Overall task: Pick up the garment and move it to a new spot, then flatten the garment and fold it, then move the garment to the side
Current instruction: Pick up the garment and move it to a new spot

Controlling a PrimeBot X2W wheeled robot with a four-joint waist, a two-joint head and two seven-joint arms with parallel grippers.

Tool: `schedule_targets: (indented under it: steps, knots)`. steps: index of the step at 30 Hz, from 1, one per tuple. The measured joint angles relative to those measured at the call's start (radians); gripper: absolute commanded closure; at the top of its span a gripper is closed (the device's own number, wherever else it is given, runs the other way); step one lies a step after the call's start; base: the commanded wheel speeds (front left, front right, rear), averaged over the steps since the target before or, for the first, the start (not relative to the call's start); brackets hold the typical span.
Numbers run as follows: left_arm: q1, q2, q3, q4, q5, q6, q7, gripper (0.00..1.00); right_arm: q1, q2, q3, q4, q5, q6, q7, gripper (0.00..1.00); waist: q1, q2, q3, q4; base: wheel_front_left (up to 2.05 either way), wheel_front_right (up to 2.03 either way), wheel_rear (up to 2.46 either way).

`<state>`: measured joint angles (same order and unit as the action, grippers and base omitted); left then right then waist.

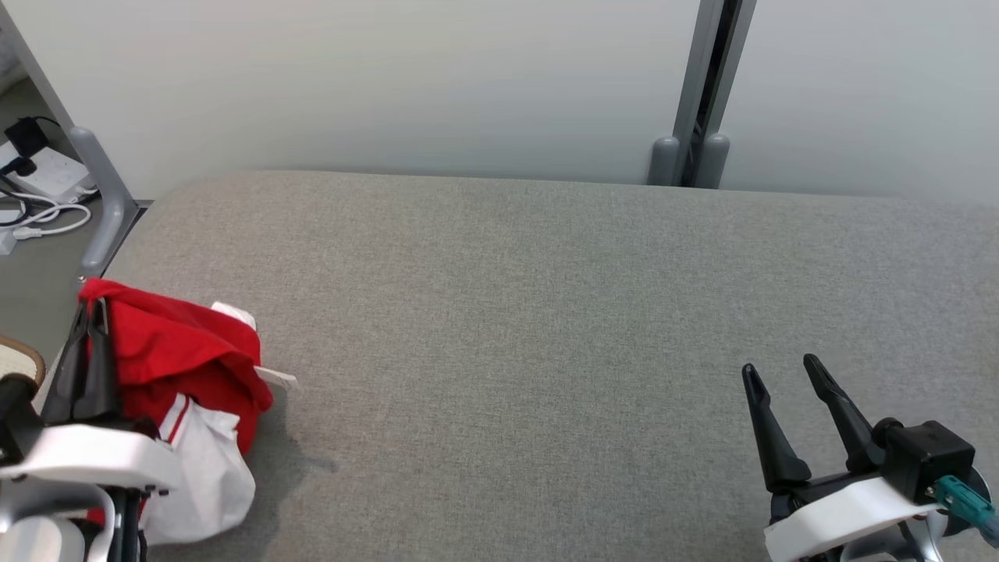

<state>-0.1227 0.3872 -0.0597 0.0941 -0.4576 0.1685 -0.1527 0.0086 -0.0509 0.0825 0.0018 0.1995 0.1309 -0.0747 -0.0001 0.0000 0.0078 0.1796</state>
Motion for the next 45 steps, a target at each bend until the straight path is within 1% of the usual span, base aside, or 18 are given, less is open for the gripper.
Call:
schedule_targets:
  steps: [5, 9, 12, 15, 20, 26, 34, 40, 41, 42, 45]
  knots:
    - [0.101, 0.001, 0.001, -0.155, 0.002, 0.045, 0.053, 1.0, 0.012, 0.001, -0.007, -0.011, 0.001, 0.0, 0.003, 0.0, 0.0001, 0.0, -0.014, 0.001, 0.0, 0.0, 0.0]
    - [0.136, -0.002, -0.012, -0.228, 0.009, 0.059, 0.075, 1.0, 0.018, 0.001, -0.01, -0.016, 0.001, 0.0, 0.009, 0.0, 0.0001, 0.0, -0.022, -0.006, 0.0, 0.0, 0.0]
    - [0.139, -0.005, -0.034, -0.256, 0.017, 0.059, 0.086, 1.0, 0.017, 0.001, -0.012, -0.024, -0.004, 0.0, 0.014, 0.0, 0.0001, 0.0, -0.023, -0.02, 0.0, 0.0, 0.0]
    - [0.135, -0.024, -0.074, -0.265, 0.021, 0.051, 0.092, 1.0, 0.01, 0.002, -0.01, -0.032, -0.011, 0.0, 0.022, 0.0, 0.0, 0.0, -0.02, -0.043, 0.0, 0.0, 0.0]
    - [0.095, -0.062, -0.127, -0.258, 0.022, 0.03, 0.089, 1.0, -0.007, -0.002, -0.003, -0.043, -0.015, 0.0, 0.032, 0.0, 0.0001, 0.0, -0.014, -0.106, 0.0, 0.0, 0.0]
    - [0.022, -0.098, -0.19, -0.221, 0.021, -0.01, 0.08, 1.0, -0.026, -0.005, -0.007, -0.053, -0.015, 0.0, 0.031, 0.0, 0.0, 0.0, 0.007, -0.219, 0.0, 0.0, 0.0]
    - [-0.113, -0.135, -0.26, -0.117, 0.021, -0.071, 0.082, 1.0, -0.049, -0.002, -0.008, -0.047, -0.006, 0.0, -0.003, 0.0, 0.0001, 0.0, 0.076, -0.394, 0.0, 0.0, 0.0]
    - [-0.2, -0.161, -0.324, 0.023, 0.03, -0.12, 0.105, 1.0, -0.07, -0.001, 0.009, -0.018, 0.029, 0.0, -0.049, 0.0, 0.0001, 0.0, 0.161, -0.501, 0.0, 0.0, 0.0]
    - [-0.211, -0.164, -0.332, 0.055, 0.03, -0.126, 0.11, 1.0, -0.076, 0.0, 0.016, -0.012, 0.036, 0.0, -0.056, 0.0, 0.0001, 0.0, 0.177, -0.516, 0.0, 0.0, 0.0]
    - [-0.224, -0.175, -0.341, 0.105, 0.026, -0.142, 0.107, 1.0, -0.086, 0.0, 0.022, -0.003, 0.045, 0.0, -0.072, 0.0, 0.0001, 0.0, 0.206, -0.542, 0.0, 0.0, 0.0]
    - [-0.253, -0.183, -0.353, 0.183, 0.025, -0.161, 0.099, 1.0, -0.097, 0.0, 0.027, 0.015, 0.055, 0.0, -0.091, 0.0, 0.0, 0.0, 0.25, -0.57, 0.0, 0.0, 0.0]
